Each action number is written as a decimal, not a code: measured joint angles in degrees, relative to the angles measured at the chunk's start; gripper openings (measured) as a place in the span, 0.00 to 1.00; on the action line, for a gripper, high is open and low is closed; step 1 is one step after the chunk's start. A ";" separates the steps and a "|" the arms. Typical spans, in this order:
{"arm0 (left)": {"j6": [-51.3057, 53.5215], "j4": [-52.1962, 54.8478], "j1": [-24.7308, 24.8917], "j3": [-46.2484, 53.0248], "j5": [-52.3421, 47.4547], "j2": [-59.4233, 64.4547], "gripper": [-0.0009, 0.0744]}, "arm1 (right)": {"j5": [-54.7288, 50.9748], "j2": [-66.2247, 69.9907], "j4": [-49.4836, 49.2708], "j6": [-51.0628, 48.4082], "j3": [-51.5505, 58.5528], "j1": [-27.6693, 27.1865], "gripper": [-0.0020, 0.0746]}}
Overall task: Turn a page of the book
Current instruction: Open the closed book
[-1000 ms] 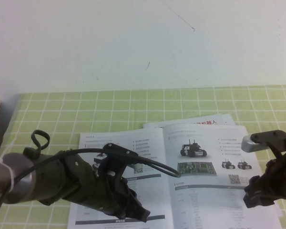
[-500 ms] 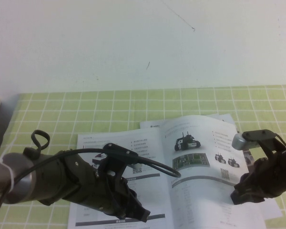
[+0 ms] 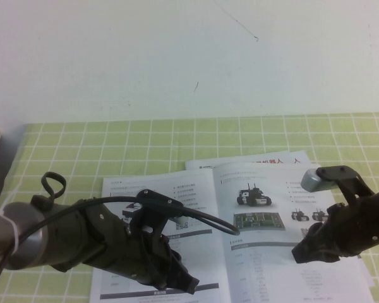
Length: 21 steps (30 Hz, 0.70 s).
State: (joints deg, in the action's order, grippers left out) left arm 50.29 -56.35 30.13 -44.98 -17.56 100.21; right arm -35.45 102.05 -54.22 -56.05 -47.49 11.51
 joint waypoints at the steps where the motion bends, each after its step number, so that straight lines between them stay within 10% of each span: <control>1: 0.00 0.00 0.00 0.00 0.00 0.00 0.01 | -0.35 0.00 -0.13 -0.28 -0.16 0.10 0.25; 8: 0.00 0.00 0.00 0.00 0.10 0.00 0.01 | -1.11 -7.56 6.35 1.46 -0.91 0.10 0.08; 16: 0.00 0.00 0.00 0.00 0.10 0.00 0.01 | -8.42 -21.77 41.11 30.73 0.08 3.04 0.03; 21: 0.00 0.00 0.00 0.00 0.10 0.00 0.01 | -5.13 -22.89 45.95 38.69 5.95 9.91 0.03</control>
State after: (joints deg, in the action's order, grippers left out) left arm 50.29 -56.35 30.13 -44.98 -17.45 100.21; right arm -40.58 79.15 -8.27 -17.36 -41.54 21.43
